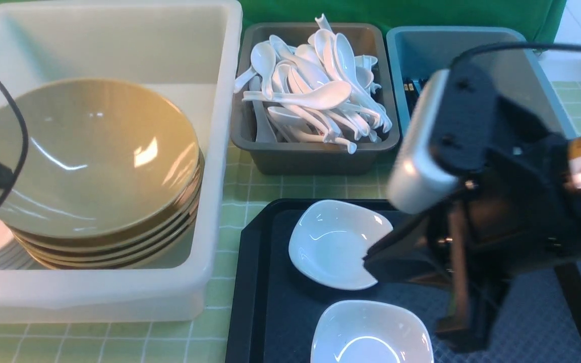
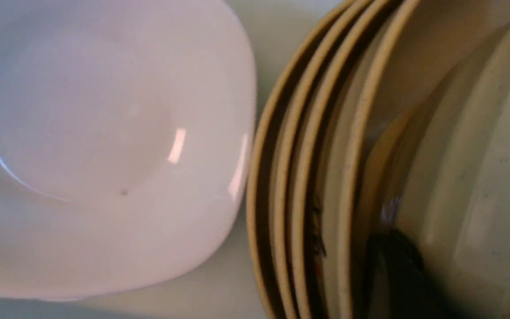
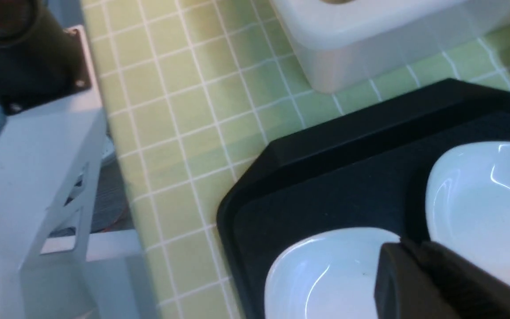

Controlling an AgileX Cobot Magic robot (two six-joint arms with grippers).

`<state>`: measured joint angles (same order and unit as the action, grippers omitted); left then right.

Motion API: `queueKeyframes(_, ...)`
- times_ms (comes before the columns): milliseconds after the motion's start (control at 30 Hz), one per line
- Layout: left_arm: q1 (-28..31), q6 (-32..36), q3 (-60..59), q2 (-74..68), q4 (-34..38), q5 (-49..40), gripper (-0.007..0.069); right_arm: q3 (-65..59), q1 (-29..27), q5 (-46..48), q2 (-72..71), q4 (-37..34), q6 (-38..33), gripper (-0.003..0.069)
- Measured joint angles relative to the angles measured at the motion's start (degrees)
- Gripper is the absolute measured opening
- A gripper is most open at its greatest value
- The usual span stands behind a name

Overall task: On green table put chopsticks spoon bowls plates into blue grey white boxes.
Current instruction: 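Place the tan bowl onto the bowl stack in the left bin with the left gripper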

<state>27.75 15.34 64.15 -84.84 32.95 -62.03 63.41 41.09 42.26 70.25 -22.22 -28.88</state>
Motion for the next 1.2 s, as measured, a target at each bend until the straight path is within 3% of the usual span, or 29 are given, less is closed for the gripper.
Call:
queueKeyframes(167,0.0,-2.6,-0.1,-0.6,-0.6,0.4,0.0033,0.0,0.1,-2.9,2.2,0.3,2.4,0.0069)
queueKeyframes(300,-0.1,-4.0,-0.1,-0.6,-0.4,0.5,0.0141,0.0,0.1,-5.0,2.3,0.3,5.2,0.0090)
queueKeyframes(567,-0.1,-4.3,-0.1,0.0,-1.0,1.4,0.0528,0.0,-3.3,-5.3,2.4,0.2,9.6,0.0202)
queueKeyframes(667,-0.1,-4.3,0.0,1.0,-2.6,1.1,0.0629,0.0,-5.3,-5.3,2.4,0.2,9.7,0.0246)
queueKeyframes(833,-0.1,-5.2,3.4,3.4,-6.9,-2.5,0.0663,0.0,-10.7,-3.2,2.9,0.2,11.7,0.0324)
queueKeyframes(967,-1.4,-4.8,5.9,7.6,-6.3,-5.9,0.0663,0.0,-15.1,-0.7,5.7,0.2,14.0,0.0351)
queueKeyframes(1100,-9.7,0.9,6.3,13.3,-2.7,-6.6,0.0662,0.0,-17.6,0.9,9.3,0.4,15.1,0.0356)
queueKeyframes(1200,-23.4,6.2,6.1,16.9,0.0,-6.5,0.0643,0.0,-17.9,2.2,10.5,0.5,14.8,0.0359)
